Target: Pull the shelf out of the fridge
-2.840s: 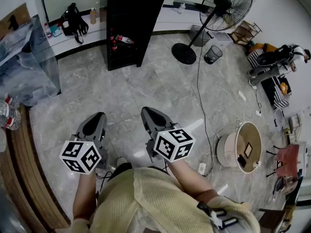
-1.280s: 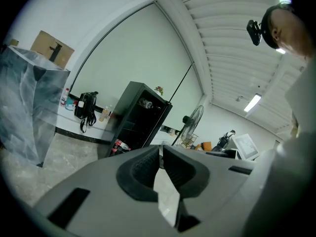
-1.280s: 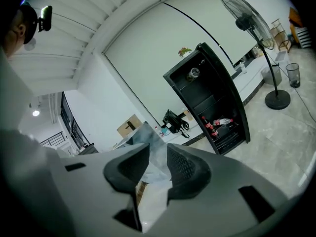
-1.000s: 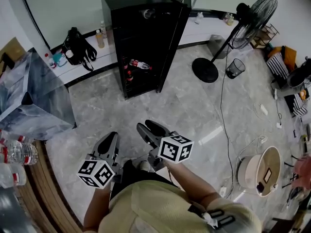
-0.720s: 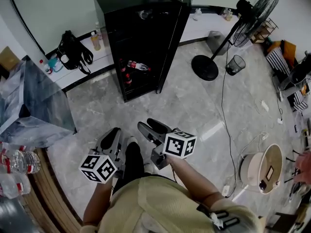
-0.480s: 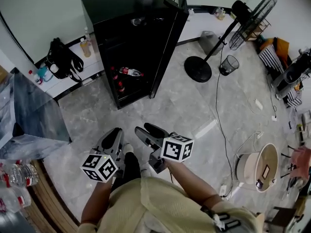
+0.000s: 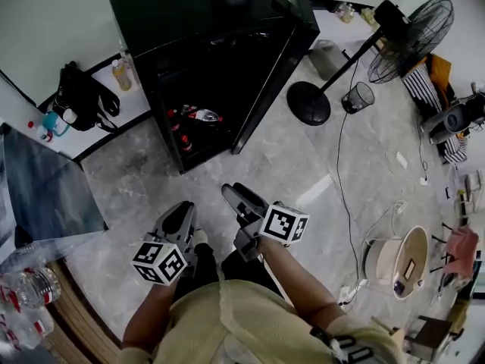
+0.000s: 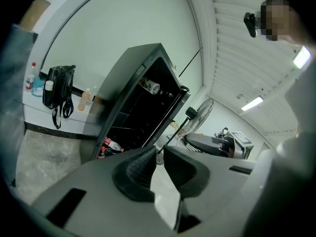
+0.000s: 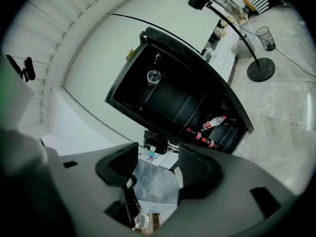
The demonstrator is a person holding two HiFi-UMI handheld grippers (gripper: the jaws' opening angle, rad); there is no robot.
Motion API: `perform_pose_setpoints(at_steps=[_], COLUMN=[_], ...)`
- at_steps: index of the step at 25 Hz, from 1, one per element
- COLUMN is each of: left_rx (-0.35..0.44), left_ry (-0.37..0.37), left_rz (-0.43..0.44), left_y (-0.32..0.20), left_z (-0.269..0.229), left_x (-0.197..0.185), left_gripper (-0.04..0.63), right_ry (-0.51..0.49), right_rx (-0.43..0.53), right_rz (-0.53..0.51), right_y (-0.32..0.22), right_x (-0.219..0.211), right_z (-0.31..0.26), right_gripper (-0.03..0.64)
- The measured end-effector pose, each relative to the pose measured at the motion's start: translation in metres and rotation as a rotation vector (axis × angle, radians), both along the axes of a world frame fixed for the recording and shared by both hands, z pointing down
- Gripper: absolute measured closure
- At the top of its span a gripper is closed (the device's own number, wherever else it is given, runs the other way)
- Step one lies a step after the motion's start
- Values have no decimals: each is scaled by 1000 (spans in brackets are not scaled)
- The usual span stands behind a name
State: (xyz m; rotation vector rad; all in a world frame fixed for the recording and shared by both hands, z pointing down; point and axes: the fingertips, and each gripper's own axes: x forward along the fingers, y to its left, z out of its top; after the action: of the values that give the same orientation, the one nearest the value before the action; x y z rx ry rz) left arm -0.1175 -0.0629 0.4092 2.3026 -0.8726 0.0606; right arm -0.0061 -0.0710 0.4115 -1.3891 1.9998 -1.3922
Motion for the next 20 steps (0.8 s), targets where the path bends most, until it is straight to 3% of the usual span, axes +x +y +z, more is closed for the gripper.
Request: perform_pose_setpoints(at_steps=[3, 9, 20], left_rx=[-5, 25, -11], left_ry=[-12, 7, 53], left_rz=[-22, -145, -373], left_y=[-17, -50, -94], left_z=[11, 29, 80], left_x=[0, 16, 60], left_gripper=[560, 560, 558], right_ry=[-23, -66, -49], right_rx=[-33, -75, -131], right_rz=[21, 53, -52], right_y=[-22, -70, -156], right_x=[11, 50, 93], right_z=[17, 53, 120], right_gripper=[368, 370, 374])
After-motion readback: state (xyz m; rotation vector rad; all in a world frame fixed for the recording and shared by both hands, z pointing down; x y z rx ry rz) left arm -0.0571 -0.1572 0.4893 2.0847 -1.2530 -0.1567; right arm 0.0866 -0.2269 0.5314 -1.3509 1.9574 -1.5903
